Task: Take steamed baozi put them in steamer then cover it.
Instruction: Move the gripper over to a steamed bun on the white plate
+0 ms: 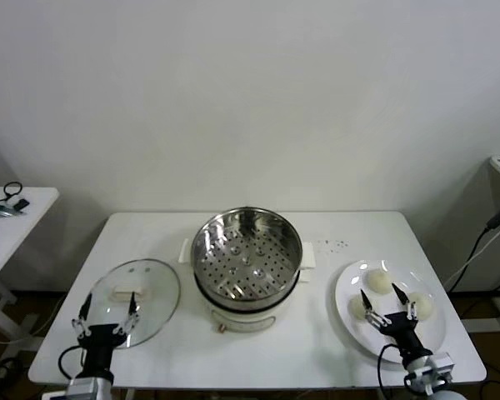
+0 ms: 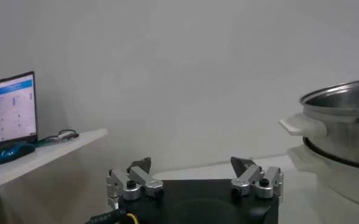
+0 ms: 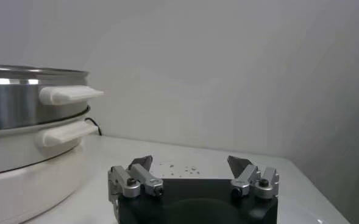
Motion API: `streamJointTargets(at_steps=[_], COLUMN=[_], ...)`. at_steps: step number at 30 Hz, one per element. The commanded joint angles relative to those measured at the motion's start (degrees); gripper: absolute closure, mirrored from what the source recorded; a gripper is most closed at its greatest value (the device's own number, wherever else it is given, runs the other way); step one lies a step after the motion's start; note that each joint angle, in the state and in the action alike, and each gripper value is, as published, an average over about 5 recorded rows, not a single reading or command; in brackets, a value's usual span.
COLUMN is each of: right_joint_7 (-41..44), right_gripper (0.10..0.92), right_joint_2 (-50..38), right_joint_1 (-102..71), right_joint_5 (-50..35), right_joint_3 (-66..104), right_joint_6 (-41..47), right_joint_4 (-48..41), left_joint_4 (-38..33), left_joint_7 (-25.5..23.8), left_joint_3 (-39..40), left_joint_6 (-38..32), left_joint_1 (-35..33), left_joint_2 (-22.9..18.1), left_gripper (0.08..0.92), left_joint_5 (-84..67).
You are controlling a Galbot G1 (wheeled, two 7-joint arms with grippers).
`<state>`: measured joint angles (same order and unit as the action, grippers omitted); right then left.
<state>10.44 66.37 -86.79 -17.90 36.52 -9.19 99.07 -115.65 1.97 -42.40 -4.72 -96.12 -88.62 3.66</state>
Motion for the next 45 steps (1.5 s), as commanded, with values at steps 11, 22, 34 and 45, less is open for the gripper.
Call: streamJointTargets(at_steps=[11, 22, 34, 45], right_joint_7=[24.9, 44.2, 53.2, 54.9], right_gripper=[0.203, 0.203, 0.203, 0.203], right_joint_2=[-19.0, -38.6, -43.1, -34.0], right_joint_1=[11.5, 24.9, 58.8, 85.1], right_joint_5=[11.6, 17.7, 29.1, 27.4], right_joint_3=[0.2, -8.0, -42.4, -74.3], right_joint_6=[16.2, 14.2, 8.9, 10.1], right_joint_4=[-3.3, -12.4, -22.9, -33.1], left_joint_4=[-0.4, 0.3, 0.9, 1.1], left_joint_7=[0.3, 0.5, 1.3, 1.4], left_joint_3=[0.3, 0.8, 1.4, 1.3], left_joint_6=[0.3, 0.3, 0.7, 1.2], left_joint_1=[-0.1, 0.0, 0.4, 0.8], left_joint_2=[1.3, 1.9, 2.6, 3.0], left_gripper=[0.177, 0.177, 0.177, 0.177], left_joint_5=[-0.8, -1.3, -1.9, -1.9])
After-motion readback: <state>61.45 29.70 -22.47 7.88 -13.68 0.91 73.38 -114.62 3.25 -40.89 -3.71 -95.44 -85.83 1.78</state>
